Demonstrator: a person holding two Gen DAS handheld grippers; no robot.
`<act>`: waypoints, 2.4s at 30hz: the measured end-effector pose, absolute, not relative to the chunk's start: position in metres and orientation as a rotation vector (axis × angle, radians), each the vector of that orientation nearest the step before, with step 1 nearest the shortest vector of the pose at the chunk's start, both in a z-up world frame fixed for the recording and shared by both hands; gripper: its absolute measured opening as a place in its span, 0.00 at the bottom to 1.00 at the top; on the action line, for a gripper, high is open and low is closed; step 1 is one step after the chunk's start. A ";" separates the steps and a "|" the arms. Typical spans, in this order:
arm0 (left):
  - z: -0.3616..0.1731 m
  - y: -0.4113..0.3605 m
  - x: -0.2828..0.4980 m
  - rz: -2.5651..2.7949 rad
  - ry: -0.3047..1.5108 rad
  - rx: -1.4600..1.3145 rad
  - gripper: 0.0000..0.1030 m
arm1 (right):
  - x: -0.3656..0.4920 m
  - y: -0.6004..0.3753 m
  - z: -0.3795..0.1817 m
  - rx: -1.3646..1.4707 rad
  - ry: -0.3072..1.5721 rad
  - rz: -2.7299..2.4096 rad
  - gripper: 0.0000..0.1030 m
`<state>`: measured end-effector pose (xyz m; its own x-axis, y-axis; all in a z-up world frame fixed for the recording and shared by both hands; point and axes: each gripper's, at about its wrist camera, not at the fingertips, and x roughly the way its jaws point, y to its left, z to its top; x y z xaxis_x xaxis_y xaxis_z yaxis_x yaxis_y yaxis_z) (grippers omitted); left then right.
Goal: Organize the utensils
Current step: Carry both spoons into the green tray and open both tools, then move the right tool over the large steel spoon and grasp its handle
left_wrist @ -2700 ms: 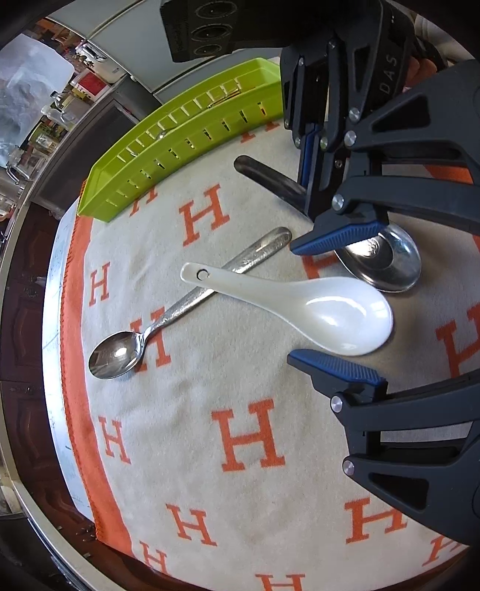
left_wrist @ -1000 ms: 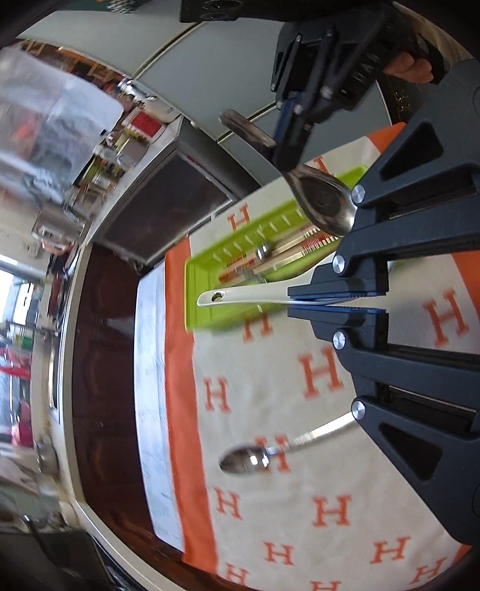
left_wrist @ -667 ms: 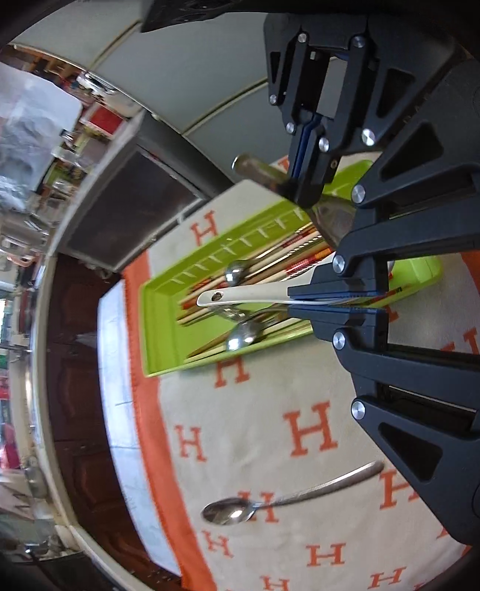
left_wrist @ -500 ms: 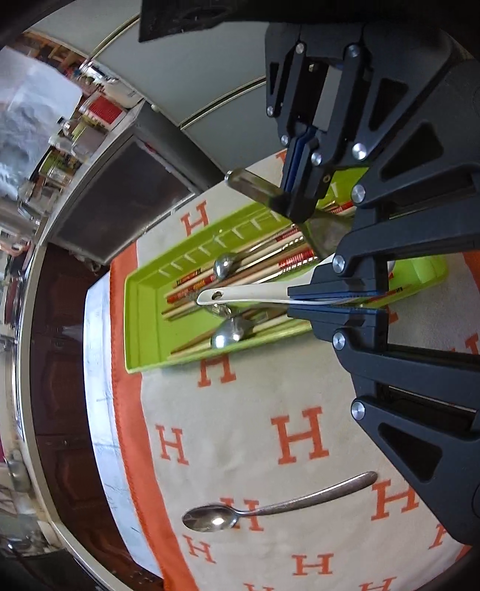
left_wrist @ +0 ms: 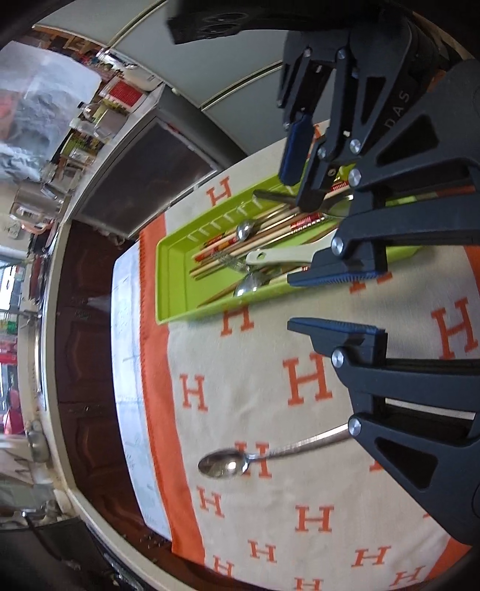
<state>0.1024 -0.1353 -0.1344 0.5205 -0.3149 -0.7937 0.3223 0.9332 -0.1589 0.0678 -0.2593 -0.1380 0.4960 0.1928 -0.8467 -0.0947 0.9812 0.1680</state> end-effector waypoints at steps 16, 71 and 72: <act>-0.108 -0.063 0.088 -0.251 0.922 -0.052 0.19 | 0.050 -0.228 -0.125 0.160 1.020 0.212 0.28; -0.187 0.101 0.168 -0.044 1.054 -0.236 0.38 | 0.197 -0.055 -0.204 -0.053 1.106 0.485 0.10; -0.186 0.101 0.167 -0.042 1.050 -0.235 0.38 | 0.196 -0.052 -0.203 -0.072 1.105 0.478 0.09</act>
<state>0.1672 0.1012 -0.1859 0.4996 -0.1462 -0.8538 -0.0773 0.9742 -0.2120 0.1962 -0.0523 -0.2031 0.3590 0.3352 -0.8711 -0.4055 0.8966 0.1779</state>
